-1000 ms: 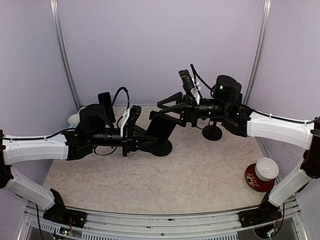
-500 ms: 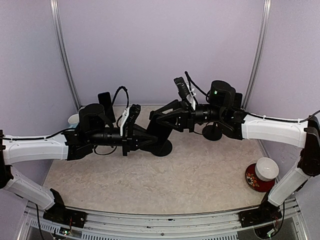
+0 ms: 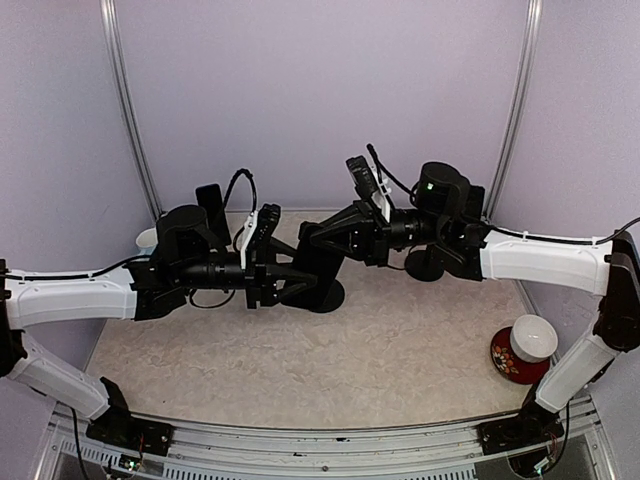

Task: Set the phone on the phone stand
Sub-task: Pass from the left arm to the right

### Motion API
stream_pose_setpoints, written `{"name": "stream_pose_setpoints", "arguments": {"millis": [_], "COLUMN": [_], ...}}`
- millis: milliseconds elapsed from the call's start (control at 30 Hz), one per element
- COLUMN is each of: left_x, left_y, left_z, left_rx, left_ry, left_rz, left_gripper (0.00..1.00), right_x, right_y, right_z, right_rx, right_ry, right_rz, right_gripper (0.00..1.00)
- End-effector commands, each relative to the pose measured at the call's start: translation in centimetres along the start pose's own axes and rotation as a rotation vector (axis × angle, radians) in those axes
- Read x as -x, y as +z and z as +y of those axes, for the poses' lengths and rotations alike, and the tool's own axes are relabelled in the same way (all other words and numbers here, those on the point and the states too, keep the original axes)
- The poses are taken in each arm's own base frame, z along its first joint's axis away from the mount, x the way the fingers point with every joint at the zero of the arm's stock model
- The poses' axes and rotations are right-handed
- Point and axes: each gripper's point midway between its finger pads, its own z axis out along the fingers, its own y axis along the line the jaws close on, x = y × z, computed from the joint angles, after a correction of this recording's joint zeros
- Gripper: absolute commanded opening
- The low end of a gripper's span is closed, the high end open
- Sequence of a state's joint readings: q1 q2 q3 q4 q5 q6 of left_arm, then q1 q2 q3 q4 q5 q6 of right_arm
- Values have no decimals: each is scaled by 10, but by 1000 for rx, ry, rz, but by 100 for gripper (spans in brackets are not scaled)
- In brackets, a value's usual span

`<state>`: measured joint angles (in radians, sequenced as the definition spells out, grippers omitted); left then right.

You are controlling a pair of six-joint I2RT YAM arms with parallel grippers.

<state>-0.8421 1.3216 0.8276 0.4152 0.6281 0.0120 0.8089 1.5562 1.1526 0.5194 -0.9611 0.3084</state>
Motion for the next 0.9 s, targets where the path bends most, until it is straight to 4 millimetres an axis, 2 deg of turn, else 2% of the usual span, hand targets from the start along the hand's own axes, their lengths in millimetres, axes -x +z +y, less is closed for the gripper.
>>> {"name": "stream_pose_setpoints", "arguments": {"millis": [0, 133, 200, 367, 567, 767, 867], "left_x": [34, 41, 45, 49, 44, 30, 23], "left_y": [-7, -20, -25, -33, -31, -22, -24], "left_z": [6, 22, 32, 66, 108, 139, 153], "left_rx": [39, 104, 136, 213, 245, 244, 241], "left_ry": [88, 93, 93, 71, 12, -20, -35], "left_rz": [-79, -97, -104, -107, -104, -77, -73], "left_gripper": [66, 90, 97, 99, 99, 99, 99], "right_x": [1, -1, -3, -12, -24, -18, -16], "right_y": [0, -15, -25, -41, -64, -96, -109], "right_z": [-3, -12, -18, -22, -23, -20, -15], "right_rx": [-30, -92, -134, -208, -349, -530, -583], "right_ry": [24, 52, 68, 94, 51, -7, -34], "right_rz": [23, 38, 43, 88, 136, 117, 101], "right_gripper": [0, 0, 0, 0, 0, 0, 0]}}
